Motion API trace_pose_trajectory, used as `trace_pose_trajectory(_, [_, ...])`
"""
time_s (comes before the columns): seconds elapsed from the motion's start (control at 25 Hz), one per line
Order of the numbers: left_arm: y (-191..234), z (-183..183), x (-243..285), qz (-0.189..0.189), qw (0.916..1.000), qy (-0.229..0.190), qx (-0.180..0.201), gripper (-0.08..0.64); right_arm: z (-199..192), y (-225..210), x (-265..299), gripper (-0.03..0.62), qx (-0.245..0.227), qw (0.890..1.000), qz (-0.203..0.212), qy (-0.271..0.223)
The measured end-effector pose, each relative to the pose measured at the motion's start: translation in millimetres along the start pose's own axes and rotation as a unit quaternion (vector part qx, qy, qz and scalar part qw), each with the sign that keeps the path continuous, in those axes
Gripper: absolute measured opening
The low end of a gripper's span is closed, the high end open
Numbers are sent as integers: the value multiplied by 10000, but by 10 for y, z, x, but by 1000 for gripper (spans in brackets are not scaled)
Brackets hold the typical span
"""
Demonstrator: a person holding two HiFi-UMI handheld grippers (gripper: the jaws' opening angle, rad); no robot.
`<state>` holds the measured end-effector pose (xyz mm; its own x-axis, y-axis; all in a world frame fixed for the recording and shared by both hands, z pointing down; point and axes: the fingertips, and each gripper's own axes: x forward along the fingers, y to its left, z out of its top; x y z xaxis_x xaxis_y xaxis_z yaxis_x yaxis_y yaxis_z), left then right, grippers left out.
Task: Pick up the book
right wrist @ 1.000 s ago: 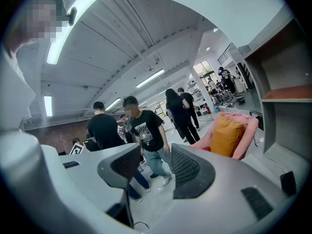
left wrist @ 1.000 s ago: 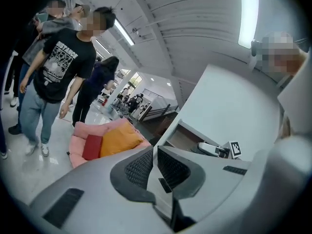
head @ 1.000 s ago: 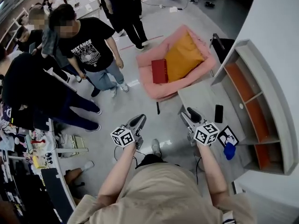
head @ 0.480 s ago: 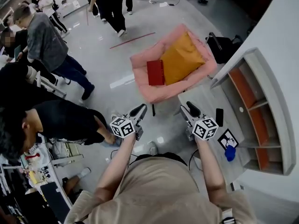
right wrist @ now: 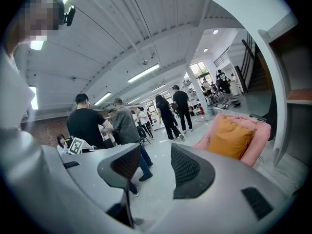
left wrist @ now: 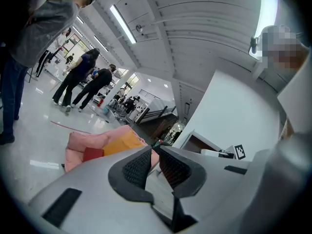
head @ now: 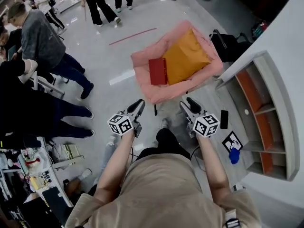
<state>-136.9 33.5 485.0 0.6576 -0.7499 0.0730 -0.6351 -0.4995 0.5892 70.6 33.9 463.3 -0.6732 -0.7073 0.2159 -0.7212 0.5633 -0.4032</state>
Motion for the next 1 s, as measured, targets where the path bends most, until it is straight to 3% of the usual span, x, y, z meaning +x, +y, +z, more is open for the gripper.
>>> trace_pose_trajectory(0.44, [877,383,404,488,9987,23,-105,37,191,-516,1107,184,57,9994,204,271])
trace_pose_trajectory(0.72, [1376,661,1089,658,9974,282,-40,37,337,-1170,1872,184,119,9982,225,541])
trace_pose_trajectory(1.0, [1776,766,1769,815,9953,513,-92,37,172,-1902,2494,197,264,9948,174,966])
